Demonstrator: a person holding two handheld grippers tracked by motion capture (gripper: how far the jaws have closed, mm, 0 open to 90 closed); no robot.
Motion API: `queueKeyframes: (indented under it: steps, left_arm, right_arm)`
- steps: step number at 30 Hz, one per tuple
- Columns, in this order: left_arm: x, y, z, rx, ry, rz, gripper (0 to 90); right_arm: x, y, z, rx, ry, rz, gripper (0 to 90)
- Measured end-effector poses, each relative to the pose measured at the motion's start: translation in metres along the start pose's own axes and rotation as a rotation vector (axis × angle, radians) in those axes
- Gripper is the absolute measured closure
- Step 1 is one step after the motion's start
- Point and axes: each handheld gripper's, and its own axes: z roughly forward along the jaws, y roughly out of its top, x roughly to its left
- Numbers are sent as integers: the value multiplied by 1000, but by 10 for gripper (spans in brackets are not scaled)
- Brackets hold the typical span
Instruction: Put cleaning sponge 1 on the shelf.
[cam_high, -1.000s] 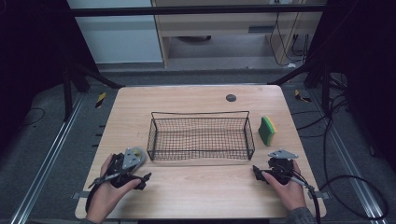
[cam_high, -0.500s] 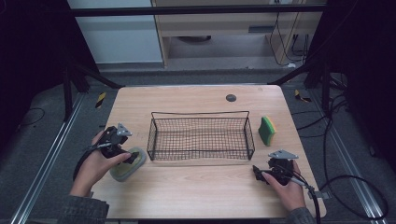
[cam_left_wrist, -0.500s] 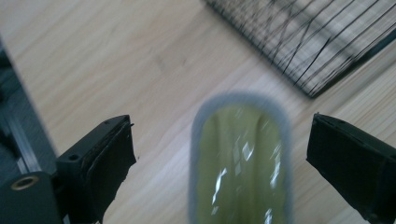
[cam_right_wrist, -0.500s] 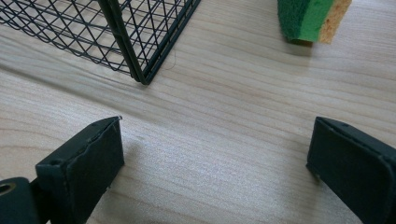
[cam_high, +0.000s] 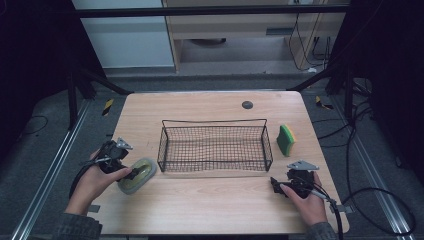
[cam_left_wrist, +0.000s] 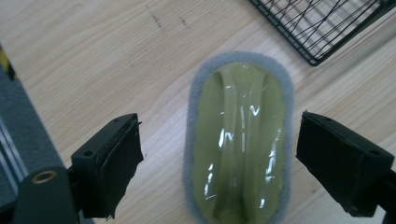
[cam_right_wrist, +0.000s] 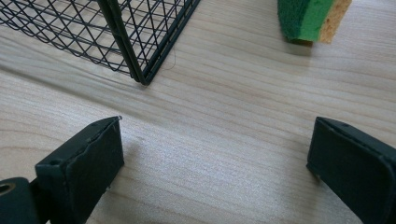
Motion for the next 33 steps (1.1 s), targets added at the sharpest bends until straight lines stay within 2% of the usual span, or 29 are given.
queueKeyframes:
  steps: [1,6,9,12,14,17,18,20,26,30,33]
  left_arm:
    - [1,3,-3,1,-21,-14,129]
    - [1,12,-11,48,13,-10,132]
    - [4,16,-15,64,21,-6,135]
    - [9,20,-18,78,9,-15,144]
    - [13,24,-20,104,14,-15,163]
    - [12,26,-19,123,25,-22,176]
    - [9,27,-19,129,27,-10,176]
    - [5,28,-18,117,-7,-11,191]
    - [8,28,-15,146,-19,-3,246]
    - [7,25,-10,181,-45,25,305]
    - [6,25,-6,181,-58,35,350]
  right_arm:
    - [0,0,0,0,0,0,37]
    - [0,0,0,3,2,-2,37]
    - [0,1,0,7,9,0,37]
    - [-1,1,0,10,9,-6,37]
    - [-1,2,0,19,6,-14,37]
    - [-1,3,0,26,9,-15,37]
    - [-1,3,0,26,9,-15,37]
    - [-1,3,0,32,14,-4,37]
    - [-1,4,0,32,15,-5,37]
    - [-1,4,0,32,15,-5,37]
    - [-1,4,0,32,15,-5,37]
